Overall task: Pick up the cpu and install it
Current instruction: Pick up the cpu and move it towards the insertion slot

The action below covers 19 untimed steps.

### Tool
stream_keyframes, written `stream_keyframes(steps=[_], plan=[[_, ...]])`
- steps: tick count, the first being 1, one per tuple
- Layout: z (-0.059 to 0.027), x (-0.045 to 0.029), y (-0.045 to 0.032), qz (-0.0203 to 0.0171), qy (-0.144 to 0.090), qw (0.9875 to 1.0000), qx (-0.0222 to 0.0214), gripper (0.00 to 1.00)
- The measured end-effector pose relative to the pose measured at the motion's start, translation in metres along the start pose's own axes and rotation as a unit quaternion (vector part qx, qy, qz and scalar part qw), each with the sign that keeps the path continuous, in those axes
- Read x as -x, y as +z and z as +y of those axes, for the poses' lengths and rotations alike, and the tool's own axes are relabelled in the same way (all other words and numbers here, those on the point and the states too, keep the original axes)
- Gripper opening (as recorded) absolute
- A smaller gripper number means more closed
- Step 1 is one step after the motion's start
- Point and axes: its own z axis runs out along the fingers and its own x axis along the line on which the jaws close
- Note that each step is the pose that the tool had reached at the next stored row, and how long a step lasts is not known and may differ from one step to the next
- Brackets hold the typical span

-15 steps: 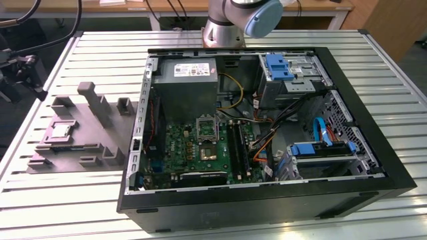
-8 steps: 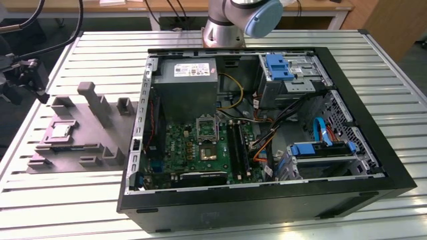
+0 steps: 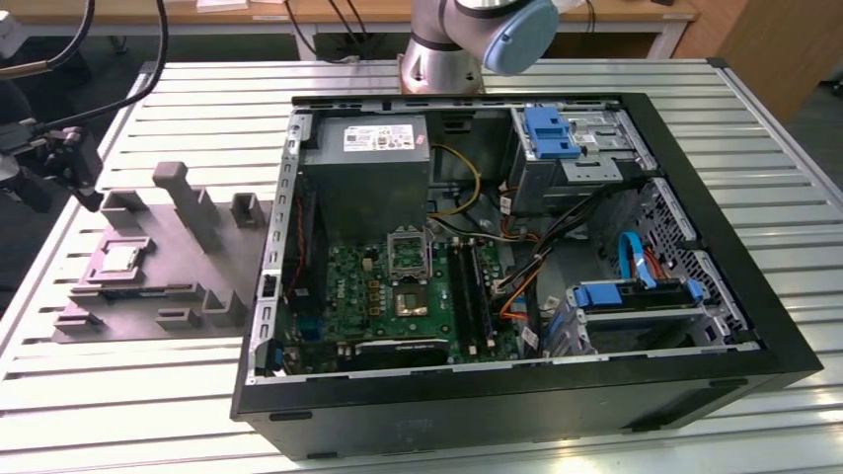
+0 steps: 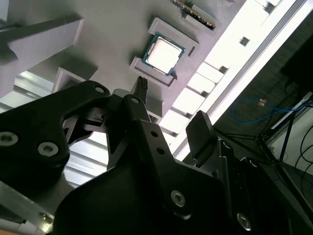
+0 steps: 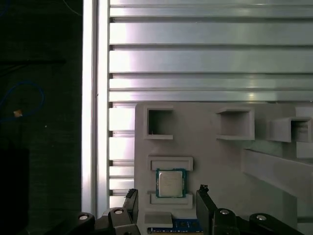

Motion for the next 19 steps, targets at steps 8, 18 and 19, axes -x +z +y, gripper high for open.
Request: stream_keyframes(steps=[8,18,19], plan=[[-0.0042,0.0018,0.0104,0.0,0.0,1.0,0.0,0.59],[-0.0044,0.0019,0.0114,0.0,0.0,1.0,0.0,0.59],[-0.0044,0.0019,0.0114,0.0001,0.0,1.0,-0.0001,0.59]])
